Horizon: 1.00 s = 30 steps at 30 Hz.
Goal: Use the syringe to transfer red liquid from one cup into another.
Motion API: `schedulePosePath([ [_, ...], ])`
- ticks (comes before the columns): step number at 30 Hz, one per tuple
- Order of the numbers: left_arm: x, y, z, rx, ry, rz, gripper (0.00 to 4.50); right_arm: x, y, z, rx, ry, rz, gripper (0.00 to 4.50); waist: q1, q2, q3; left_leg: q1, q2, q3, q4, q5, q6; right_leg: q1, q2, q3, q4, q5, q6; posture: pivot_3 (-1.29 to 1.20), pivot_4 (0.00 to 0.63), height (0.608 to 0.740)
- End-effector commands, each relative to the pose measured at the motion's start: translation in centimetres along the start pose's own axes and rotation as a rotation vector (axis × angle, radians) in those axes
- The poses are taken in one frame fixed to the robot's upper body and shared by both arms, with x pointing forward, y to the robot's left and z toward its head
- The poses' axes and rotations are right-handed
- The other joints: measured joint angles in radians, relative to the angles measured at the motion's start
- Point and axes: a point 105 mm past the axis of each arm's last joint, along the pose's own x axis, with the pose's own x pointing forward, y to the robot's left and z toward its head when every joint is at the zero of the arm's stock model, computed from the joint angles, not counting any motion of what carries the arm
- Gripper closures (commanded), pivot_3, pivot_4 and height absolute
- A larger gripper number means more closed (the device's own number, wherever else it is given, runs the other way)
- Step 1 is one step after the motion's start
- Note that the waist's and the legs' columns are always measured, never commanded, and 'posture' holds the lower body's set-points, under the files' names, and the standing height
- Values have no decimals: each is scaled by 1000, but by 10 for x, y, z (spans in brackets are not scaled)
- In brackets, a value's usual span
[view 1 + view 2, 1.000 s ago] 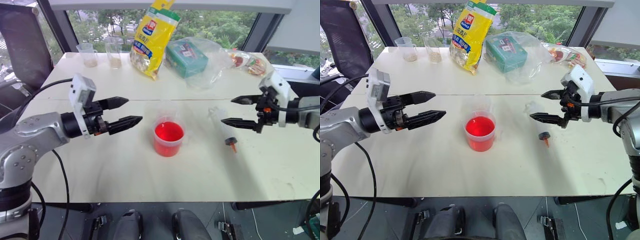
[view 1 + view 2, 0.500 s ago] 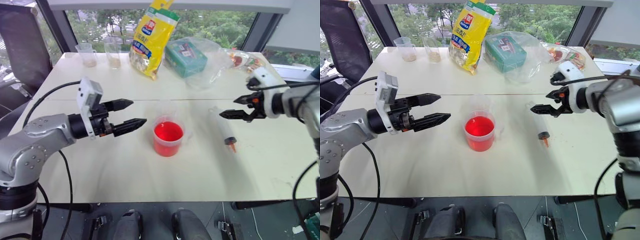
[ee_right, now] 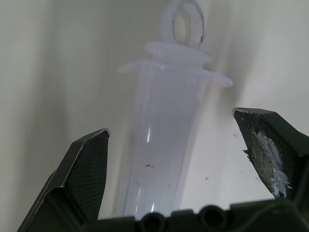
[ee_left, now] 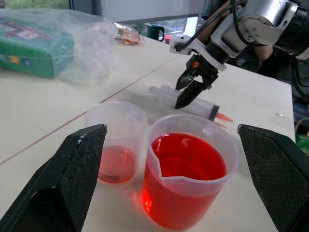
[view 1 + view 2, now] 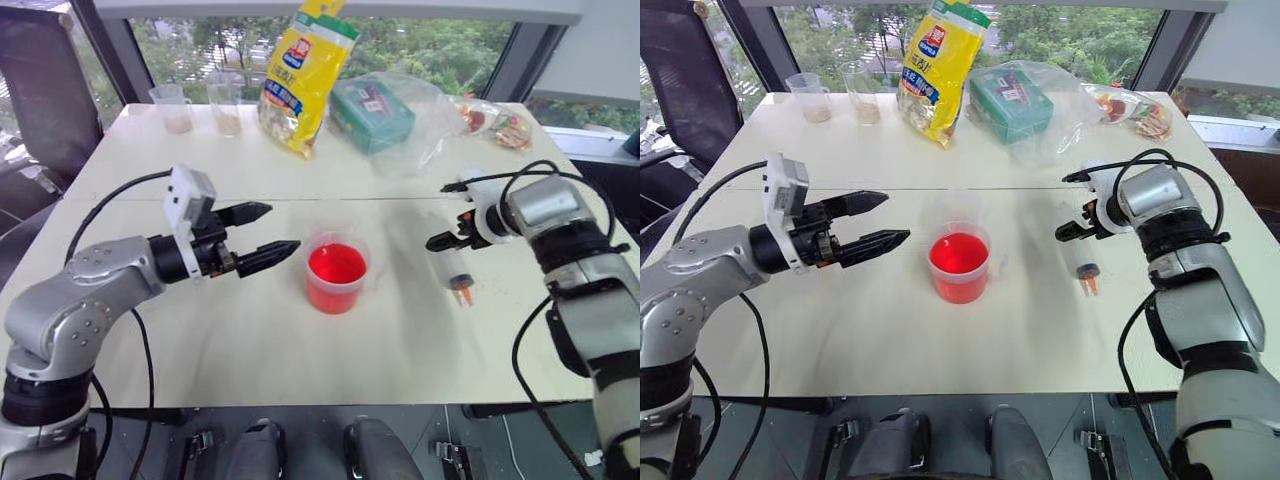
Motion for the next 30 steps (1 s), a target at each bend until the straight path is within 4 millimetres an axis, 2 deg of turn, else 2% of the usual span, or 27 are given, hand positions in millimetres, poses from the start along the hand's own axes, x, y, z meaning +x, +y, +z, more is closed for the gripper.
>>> schedulePosePath([
  [1,-5,-3,13,58,-46,24,0,-4,0,13,-34,-26,-13,43,2,0,0,0,0,0,0,0,0,0,0,0,0,0,0,0,150,740],
  [5,-6,-4,12,57,-47,35,0,4,4,12,-58,0,-5,43,2,0,0,0,0,0,0,0,0,0,0,0,0,0,0,0,150,740],
  [8,-6,-4,11,58,-47,41,0,7,8,10,-64,15,11,923,2,0,0,0,0,0,0,0,0,0,0,0,0,0,0,0,150,740],
  [12,-7,-3,12,62,-45,45,0,9,14,8,-49,29,40,2870,2,0,0,0,0,0,0,0,0,0,0,0,0,0,0,0,150,740],
  [13,-8,-2,12,63,-44,46,0,9,15,8,-43,29,43,3120,2,0,0,0,0,0,0,0,0,0,0,0,0,0,0,0,150,740],
  [16,-8,2,15,78,-43,50,0,1,13,14,-8,1,32,3121,2,0,0,0,0,0,0,0,0,0,0,0,1,0,0,0,150,740],
  [19,-7,9,19,95,-45,53,0,-17,10,32,24,-94,21,3121,3,0,0,0,0,0,0,0,0,0,0,0,1,0,0,0,150,740],
  [20,-5,11,22,98,-51,53,0,-27,12,45,-1,-173,31,3121,3,0,0,0,0,0,0,0,0,0,0,0,0,0,0,0,150,740],
  [22,-5,17,29,101,-65,49,0,-55,27,75,-76,-381,93,3121,4,1,0,-1,0,0,0,0,0,-1,0,0,1,0,0,0,150,740],
  [24,-6,21,33,100,-75,43,0,-77,42,89,-171,-518,116,3121,3,1,0,-2,0,0,0,0,0,-2,0,0,1,0,0,0,150,740],
  [26,3,25,39,101,-89,22,0,-119,71,107,-301,-811,210,3121,5,1,0,-2,0,0,-2,0,0,-2,1,-1,0,0,0,0,150,740],
  [28,11,27,44,105,-95,-2,0,-151,94,110,-369,-1034,289,3121,7,1,0,-2,0,-2,-2,0,0,-2,1,-2,0,0,0,0,150,740],
  [30,14,29,46,105,-97,-27,0,-163,112,107,-373,-1133,350,3121,7,1,0,-2,0,-1,-1,0,0,-2,1,-2,0,0,0,0,150,740],
])
